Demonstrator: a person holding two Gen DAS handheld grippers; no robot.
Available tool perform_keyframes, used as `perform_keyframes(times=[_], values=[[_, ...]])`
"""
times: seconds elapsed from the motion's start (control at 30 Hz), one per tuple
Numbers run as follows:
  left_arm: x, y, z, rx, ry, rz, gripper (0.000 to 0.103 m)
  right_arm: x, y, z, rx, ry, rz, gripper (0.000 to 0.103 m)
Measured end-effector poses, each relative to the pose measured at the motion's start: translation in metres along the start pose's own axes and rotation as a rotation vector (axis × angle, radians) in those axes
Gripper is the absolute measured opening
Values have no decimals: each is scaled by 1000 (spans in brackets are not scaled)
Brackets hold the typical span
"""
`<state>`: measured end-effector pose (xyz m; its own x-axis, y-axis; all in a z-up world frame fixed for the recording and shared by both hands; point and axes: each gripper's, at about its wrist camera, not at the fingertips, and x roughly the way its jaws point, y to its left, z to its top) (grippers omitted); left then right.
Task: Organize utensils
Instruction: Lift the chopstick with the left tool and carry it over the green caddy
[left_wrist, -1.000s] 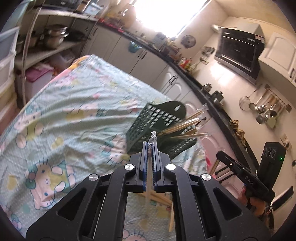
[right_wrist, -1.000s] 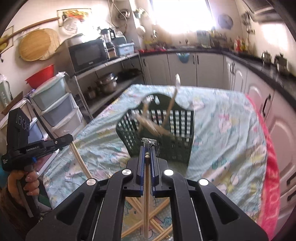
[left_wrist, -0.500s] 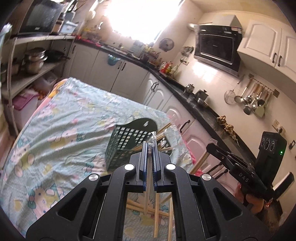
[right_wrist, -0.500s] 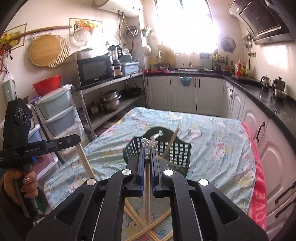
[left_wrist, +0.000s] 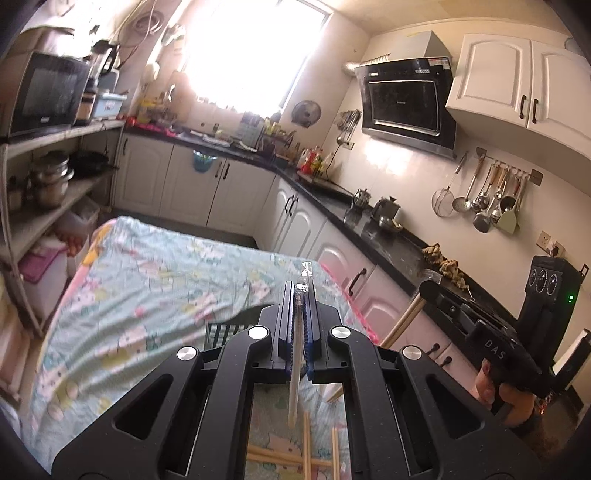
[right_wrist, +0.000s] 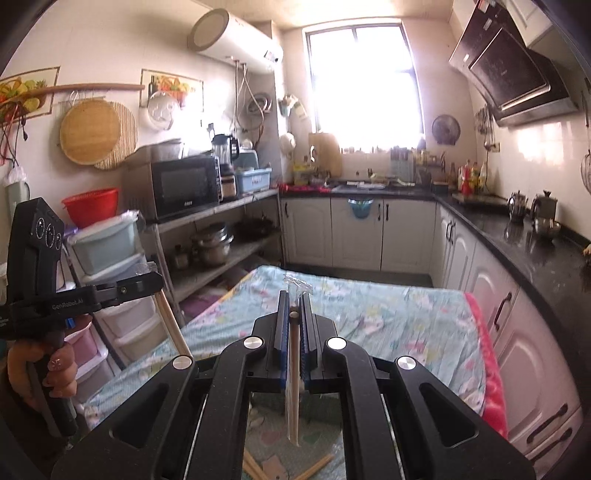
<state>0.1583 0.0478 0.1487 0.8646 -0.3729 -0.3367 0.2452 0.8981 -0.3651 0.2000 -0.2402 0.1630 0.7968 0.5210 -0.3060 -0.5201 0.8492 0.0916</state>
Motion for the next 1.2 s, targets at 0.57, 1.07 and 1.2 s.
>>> perform_keyframes(times=[0.57,1.07,1.2], values=[[3,-9,69,54,-112,29,2,-4,-12,46,-16,-147,-56,6],[40,10,70,76,-97,105,2,22,-24,48,-19,-178,-90,6],[56,18,62,79,-72,126,2,37,-28,41,-15,-151,-100,6]])
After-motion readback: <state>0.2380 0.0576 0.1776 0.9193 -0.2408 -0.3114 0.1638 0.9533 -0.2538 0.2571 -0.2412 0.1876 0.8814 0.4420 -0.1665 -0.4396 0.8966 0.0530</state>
